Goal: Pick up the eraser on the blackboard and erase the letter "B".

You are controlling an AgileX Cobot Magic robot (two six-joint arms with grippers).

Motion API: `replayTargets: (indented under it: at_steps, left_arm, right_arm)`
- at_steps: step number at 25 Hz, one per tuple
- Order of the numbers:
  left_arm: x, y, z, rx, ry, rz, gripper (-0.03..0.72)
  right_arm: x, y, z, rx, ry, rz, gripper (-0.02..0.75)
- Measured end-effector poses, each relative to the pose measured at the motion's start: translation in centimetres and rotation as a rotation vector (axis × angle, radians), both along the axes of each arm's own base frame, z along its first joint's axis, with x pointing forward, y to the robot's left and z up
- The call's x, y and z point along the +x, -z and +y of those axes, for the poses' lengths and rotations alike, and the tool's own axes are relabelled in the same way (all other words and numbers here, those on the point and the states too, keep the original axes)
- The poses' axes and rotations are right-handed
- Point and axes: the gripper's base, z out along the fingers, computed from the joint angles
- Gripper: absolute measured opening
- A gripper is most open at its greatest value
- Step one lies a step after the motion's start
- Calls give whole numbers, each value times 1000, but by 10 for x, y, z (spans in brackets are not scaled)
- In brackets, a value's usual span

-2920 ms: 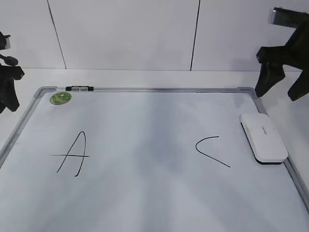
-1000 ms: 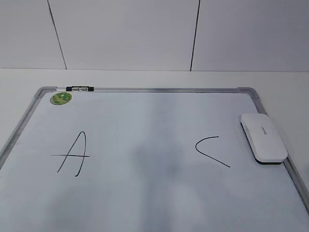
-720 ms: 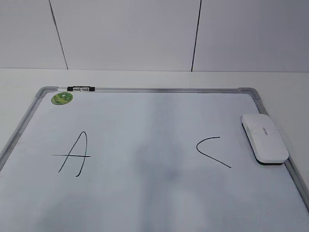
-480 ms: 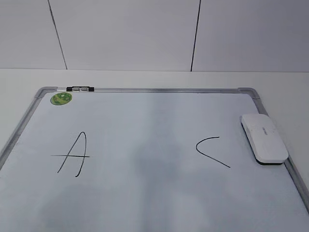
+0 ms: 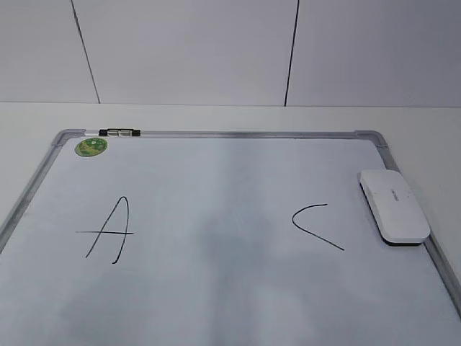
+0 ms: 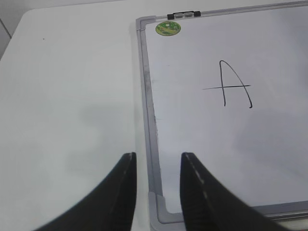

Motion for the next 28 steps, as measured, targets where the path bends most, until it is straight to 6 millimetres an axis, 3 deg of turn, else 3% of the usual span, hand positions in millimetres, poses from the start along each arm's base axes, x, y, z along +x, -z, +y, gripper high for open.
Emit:
replayTargets:
  at_steps: [28]
  left_arm:
    - [0,0,0,0,0,-1,235]
  right_arm:
    - [0,0,0,0,0,0,575]
